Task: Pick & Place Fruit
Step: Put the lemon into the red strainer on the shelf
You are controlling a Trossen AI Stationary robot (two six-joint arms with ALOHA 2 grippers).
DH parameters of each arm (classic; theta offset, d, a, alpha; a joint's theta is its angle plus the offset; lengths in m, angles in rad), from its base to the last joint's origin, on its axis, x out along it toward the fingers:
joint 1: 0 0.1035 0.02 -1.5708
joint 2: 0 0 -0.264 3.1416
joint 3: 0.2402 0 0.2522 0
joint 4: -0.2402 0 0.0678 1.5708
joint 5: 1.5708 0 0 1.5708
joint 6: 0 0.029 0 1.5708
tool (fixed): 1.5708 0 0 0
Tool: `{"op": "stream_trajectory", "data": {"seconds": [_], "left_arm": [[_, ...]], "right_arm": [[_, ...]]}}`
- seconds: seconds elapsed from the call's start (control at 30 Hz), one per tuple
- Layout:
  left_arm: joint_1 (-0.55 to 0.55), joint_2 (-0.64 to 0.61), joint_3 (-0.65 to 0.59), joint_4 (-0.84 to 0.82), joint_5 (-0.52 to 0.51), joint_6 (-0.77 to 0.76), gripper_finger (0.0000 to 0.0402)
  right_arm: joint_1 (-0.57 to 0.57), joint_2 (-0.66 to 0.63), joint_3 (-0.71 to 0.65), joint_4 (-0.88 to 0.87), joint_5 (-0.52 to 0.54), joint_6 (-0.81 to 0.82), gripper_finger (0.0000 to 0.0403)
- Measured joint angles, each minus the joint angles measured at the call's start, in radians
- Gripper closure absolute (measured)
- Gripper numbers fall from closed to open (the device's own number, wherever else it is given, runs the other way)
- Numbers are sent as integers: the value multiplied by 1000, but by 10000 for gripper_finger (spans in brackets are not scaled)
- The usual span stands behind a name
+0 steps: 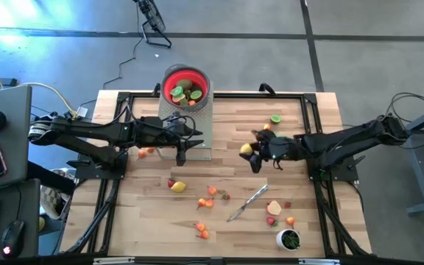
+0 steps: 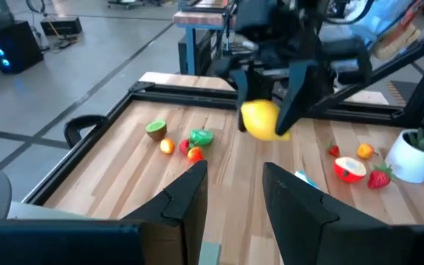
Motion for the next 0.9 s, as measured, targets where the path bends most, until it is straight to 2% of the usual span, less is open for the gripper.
{"op": "stream_trajectory", "data": {"seconds": [0.23, 0.37, 0.53, 0.9], "left_arm": [[0, 0, 0, -1, 0, 0, 275], [0, 3, 0, -1, 0, 0, 275], [0, 4, 0, -5, 0, -3, 275], [0, 4, 0, -12, 4, -54, 275]], "right_arm": [[-1, -5, 0, 263, 30, -204, 179], [1, -5, 0, 339, 30, -268, 179], [1, -5, 0, 371, 30, -326, 179], [1, -5, 0, 364, 33, -347, 179]]}}
